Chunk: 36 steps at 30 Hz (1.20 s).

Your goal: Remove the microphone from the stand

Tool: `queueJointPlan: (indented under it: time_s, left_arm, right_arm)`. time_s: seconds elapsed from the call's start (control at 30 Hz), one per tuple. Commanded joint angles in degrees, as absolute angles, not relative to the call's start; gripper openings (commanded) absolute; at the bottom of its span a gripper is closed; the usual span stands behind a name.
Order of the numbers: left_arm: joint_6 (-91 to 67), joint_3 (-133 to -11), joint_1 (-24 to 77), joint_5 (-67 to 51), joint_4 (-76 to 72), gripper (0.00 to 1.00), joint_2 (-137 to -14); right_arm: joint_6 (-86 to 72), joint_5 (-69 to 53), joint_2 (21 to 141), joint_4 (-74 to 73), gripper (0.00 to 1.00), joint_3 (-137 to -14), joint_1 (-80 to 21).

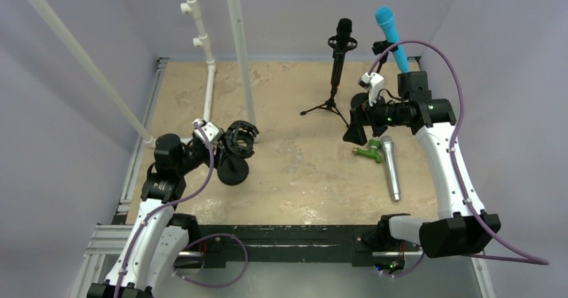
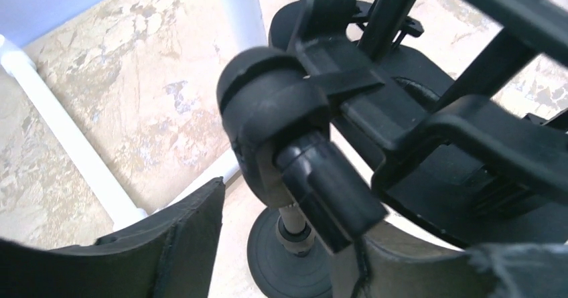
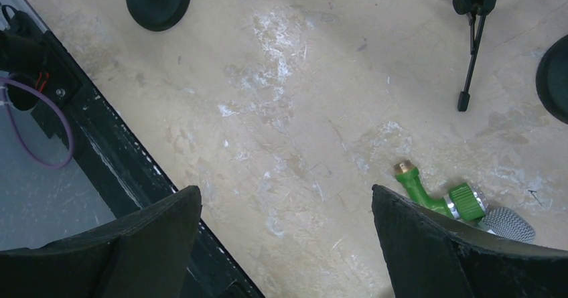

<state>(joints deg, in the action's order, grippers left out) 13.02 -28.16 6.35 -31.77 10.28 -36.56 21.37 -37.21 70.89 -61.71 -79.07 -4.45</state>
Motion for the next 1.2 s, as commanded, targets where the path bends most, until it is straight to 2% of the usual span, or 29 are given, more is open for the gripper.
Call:
queueJointPlan:
  time_s: [0.0,0.1,0.3,0.33,0.63,0.8,0.97,1.17]
  left_arm:
    - [12.5,-28.5,5.2,-36.6,5.4,0.49,-37.1]
    - [12.8,-29.4,4.8,-38.1,6.0,0.4,-37.7]
    - [14.5,-35.7,4.8,-43.0,11.7,0.03,-40.5]
    - [14.6,-37.2,4.8,-43.9,13.1,0.0,-40.8]
    - [8.7,-51.8,5.0,-55.2,22.3,0.0,-45.1]
    - [3.2,-62.8,7.2,-55.3,25.9,0.0,-49.6]
    - [-2.1,-74.0,11.4,-57.0,28.7,0.0,-54.0]
    - [-13.3,-84.0,16.6,-58.9,23.7,0.0,-60.9]
  right_arm:
    - [21.1,-38.0,71.4,-62.0,0.96,-80.6,-4.8]
    - [21.4,-38.0,71.5,-62.2,0.96,-80.7,-4.9]
    - [22.8,-41.1,71.5,-62.4,0.96,-81.7,-5.5]
    - [23.1,-41.8,71.5,-62.3,0.96,-81.8,-5.6]
    - [24.7,-49.9,70.9,-56.3,0.96,-81.0,-11.0]
    - [22.1,-50.8,71.8,-49.3,0.96,-81.9,-18.8]
    - [21.8,-51.7,76.0,-48.4,0.96,-87.2,-24.7]
    - [10.1,-55.7,77.2,-33.9,0.96,-88.6,-27.1]
